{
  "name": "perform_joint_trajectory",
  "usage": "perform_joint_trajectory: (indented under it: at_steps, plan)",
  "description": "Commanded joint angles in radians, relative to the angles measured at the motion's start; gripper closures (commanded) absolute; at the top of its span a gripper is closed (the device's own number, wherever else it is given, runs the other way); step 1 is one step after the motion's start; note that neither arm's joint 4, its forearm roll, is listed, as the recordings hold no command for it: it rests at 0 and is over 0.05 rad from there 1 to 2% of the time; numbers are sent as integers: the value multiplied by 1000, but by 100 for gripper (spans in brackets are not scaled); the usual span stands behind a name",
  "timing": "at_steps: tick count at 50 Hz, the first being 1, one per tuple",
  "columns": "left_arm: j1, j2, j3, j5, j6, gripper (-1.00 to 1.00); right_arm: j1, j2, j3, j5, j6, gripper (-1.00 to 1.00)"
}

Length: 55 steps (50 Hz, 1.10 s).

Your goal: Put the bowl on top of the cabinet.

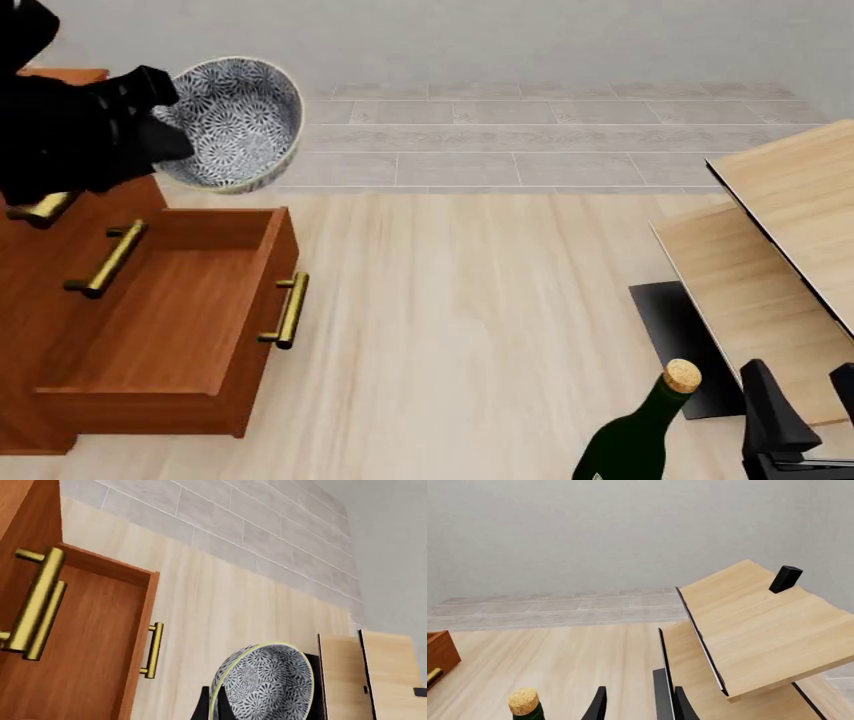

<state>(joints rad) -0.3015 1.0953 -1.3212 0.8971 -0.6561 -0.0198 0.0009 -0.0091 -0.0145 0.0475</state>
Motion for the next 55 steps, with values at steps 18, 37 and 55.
perform_joint_trajectory:
  at_steps: [18, 37, 55]
  plan:
    - [280, 160, -421, 323, -111, 100, 0, 0, -3, 5, -7, -100]
    - [549, 212, -432, 323, -131, 100, 10, 2, 3, 3, -14, -100]
    - [702, 210, -381, 323, -198, 100, 21, 2, 5, 4, -21, -100]
